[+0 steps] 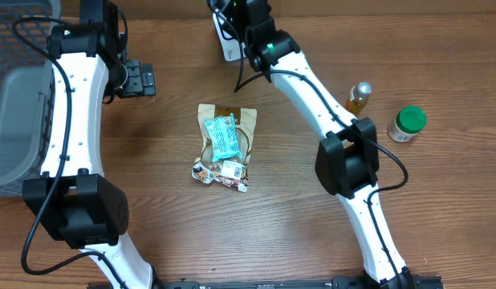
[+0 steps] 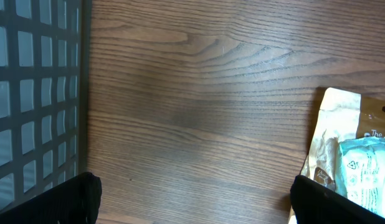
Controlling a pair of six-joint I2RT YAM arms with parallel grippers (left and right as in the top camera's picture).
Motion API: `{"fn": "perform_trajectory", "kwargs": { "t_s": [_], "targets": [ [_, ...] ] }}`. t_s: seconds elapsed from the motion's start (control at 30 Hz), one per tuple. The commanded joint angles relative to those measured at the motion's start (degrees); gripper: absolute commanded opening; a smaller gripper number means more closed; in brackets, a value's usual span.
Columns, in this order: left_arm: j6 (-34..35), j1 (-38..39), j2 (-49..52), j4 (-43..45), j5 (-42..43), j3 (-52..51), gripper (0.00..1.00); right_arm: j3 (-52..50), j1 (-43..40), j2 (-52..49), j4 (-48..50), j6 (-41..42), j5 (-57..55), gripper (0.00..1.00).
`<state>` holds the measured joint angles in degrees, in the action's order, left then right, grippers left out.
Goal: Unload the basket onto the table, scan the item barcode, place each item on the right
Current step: 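Hold the box's barcode under the white scanner with the right gripper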
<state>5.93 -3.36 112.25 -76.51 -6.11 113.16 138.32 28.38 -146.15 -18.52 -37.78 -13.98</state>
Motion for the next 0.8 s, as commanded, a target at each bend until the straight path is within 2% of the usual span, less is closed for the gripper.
{"fn": "perform_trajectory", "kwargs": {
  "t_s": [0.0,0.27,0.5,0.77],
  "targets": [
    [-0.61,0.42,-0.15,0.09,-0.24,0.90,0.99,0.39,0.00,-2.45,1.60,-0.02,-0.61,0.04],
    [-0.61,0.42,-0.15,0.09,-0.26,0.90,1.00,-0.81,0.00,-4.42,4.68,-1.09,-2.51,0.04],
    [-0.61,0.42,-0.15,0.09,-0.24,0.90,1.00,-1.11,0.00,-4.42,9.11,-13.35,-2.54,0.04],
    [-0.63,0.42,-0.15,0.09,-0.26,0.90,1.00,-1.14,0.00,-4.44,7.10,-13.27,-2.45,0.04]
  ]
}}
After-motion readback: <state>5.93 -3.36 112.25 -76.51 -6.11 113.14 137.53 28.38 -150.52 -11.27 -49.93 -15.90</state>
